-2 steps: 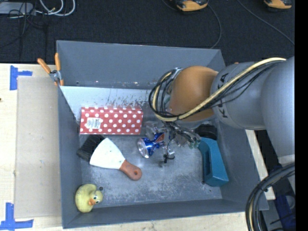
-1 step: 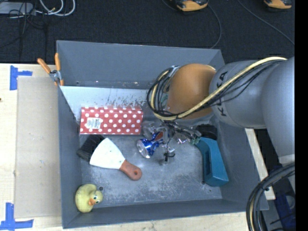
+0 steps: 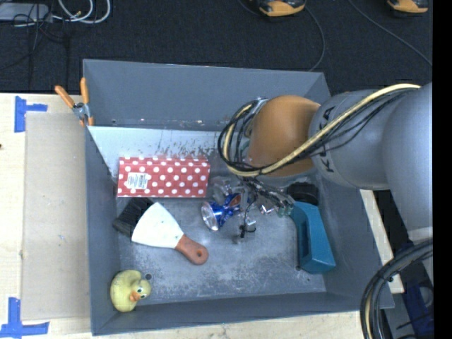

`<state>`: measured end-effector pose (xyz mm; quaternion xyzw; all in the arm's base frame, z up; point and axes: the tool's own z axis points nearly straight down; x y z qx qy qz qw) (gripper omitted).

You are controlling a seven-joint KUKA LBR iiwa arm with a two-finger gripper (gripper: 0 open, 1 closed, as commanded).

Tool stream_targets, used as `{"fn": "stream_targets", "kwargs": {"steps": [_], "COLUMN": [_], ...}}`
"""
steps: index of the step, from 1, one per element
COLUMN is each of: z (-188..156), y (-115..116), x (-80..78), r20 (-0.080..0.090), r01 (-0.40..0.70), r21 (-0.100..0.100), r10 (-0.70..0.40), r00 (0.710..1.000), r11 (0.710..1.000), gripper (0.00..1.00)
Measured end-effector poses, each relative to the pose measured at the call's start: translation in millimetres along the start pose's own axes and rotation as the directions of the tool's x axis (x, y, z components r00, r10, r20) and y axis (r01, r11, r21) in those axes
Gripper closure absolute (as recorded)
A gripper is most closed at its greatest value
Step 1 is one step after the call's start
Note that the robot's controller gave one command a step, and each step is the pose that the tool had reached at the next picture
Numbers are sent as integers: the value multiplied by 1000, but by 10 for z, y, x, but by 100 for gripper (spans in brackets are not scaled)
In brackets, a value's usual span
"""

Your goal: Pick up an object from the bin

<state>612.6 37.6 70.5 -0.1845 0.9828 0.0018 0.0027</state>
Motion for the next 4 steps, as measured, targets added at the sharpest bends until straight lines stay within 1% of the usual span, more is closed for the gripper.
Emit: {"fn": "stream_targets", "kwargs": {"steps": [1, 2, 3, 4], "z": [-103, -103, -702, -931], "y": [33, 32, 39, 40], "x": [-134, -134, -157, -149], "r20": [22, 22, 29, 25], "r01": [110, 108, 105, 103], "r21": [7, 7, 9, 7], "r10": [-110, -108, -106, -103], "r00": [994, 994, 994, 994], "r11": [994, 994, 994, 995], "gripper": [100, 100, 100, 100]}}
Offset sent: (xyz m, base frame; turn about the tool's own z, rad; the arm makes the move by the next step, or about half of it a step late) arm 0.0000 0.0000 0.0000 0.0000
